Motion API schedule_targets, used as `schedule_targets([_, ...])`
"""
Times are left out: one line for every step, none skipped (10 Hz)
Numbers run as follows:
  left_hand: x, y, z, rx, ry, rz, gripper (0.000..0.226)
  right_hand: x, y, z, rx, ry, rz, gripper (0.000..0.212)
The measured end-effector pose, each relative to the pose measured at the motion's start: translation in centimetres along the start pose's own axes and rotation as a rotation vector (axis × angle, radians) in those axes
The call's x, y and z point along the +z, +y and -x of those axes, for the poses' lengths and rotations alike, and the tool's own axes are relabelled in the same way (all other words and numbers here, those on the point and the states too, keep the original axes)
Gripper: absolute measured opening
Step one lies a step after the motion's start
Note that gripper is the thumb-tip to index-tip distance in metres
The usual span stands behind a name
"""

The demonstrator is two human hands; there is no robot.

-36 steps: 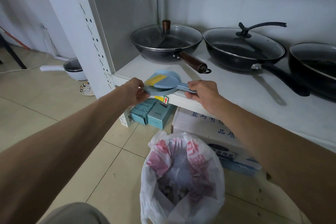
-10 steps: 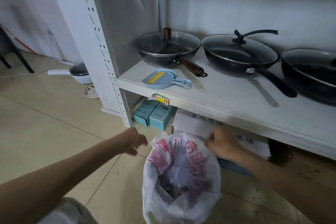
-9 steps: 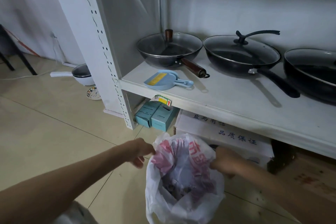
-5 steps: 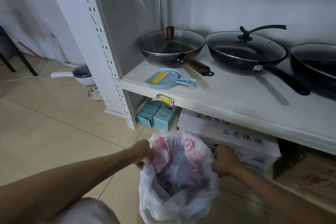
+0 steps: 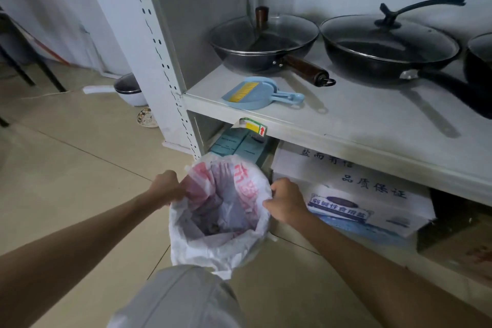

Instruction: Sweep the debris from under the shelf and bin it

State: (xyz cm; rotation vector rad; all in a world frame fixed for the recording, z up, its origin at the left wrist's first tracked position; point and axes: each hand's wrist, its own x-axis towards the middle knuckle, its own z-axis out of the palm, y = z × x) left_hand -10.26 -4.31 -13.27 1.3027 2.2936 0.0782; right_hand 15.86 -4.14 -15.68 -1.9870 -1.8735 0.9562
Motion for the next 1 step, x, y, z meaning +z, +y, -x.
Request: schedule_targets([-0.61,0.23,0.07,0.037,0.099,0.065,0.029,-2.07,0.16,0.78,-0.044,0.043,-0.025,0.037])
